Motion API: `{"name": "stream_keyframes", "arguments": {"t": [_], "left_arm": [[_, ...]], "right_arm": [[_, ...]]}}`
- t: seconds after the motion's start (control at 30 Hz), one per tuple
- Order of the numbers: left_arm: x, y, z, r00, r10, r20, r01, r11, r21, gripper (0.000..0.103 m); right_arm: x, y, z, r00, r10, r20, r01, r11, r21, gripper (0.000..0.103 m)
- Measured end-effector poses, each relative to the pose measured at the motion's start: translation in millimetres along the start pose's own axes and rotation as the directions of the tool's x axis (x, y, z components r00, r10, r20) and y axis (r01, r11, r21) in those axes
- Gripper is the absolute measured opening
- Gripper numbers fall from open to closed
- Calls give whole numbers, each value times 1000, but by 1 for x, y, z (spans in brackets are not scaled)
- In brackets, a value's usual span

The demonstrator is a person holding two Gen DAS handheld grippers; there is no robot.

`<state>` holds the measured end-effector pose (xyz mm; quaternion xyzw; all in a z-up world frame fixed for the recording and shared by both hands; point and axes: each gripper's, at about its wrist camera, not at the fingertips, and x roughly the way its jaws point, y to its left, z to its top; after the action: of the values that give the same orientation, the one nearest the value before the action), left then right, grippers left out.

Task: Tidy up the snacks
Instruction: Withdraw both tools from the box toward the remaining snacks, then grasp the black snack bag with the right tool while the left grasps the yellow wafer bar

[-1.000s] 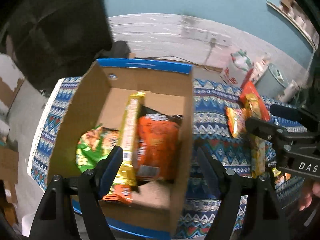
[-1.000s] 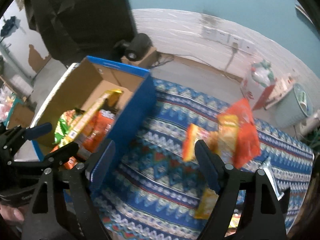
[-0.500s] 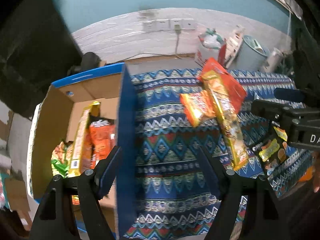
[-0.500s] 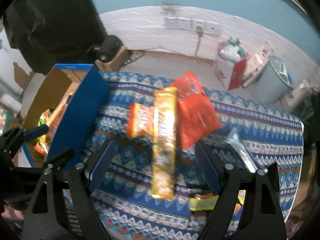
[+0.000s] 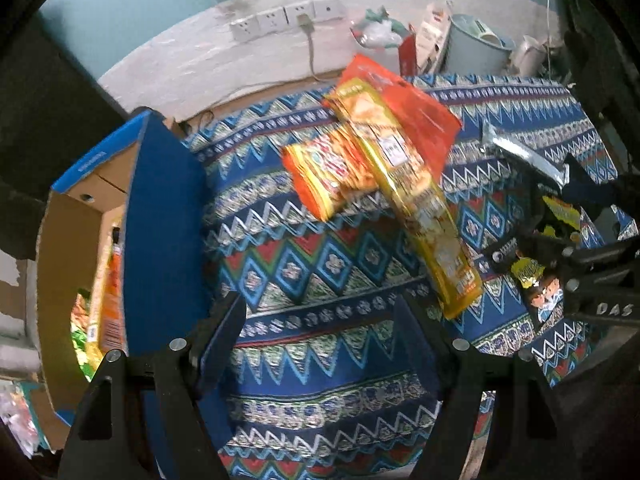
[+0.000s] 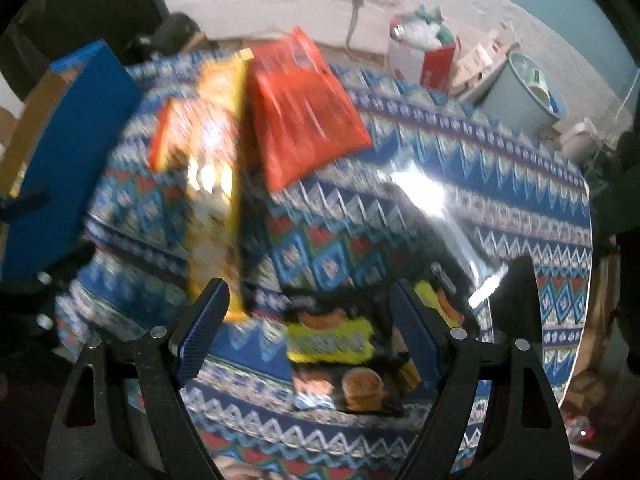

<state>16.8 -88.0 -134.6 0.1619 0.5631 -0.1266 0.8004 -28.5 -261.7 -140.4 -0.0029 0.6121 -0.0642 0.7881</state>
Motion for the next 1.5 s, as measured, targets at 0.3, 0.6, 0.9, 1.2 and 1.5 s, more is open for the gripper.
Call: {"name": "stream_keyframes", "arguments": {"t": [0.3, 0.6, 0.9, 1.2, 1.5], "left_arm": [[25, -22, -2, 994, -63, -94, 64, 998, 3, 78], [36, -24, 4, 987, -90, -132, 84, 995, -47, 78], [44, -11, 29, 989, -95, -110, 80, 988, -133, 80], [62, -5, 64, 984, -151, -99, 125, 965, -229, 80], [83, -19, 96, 983, -148, -104, 119, 962, -245, 81]], "right_arm": [[36, -19, -25, 993, -15, -113, 16, 1000, 6, 81], [58, -7, -35, 986, -93, -139, 80, 992, -98, 82], [59, -2, -41, 990, -57, -126, 40, 990, -135, 57], [31, -37, -13, 999, 49, 12, -49, 999, 8, 57], [28, -71, 30, 994, 42, 101, -52, 994, 94, 57]]}}
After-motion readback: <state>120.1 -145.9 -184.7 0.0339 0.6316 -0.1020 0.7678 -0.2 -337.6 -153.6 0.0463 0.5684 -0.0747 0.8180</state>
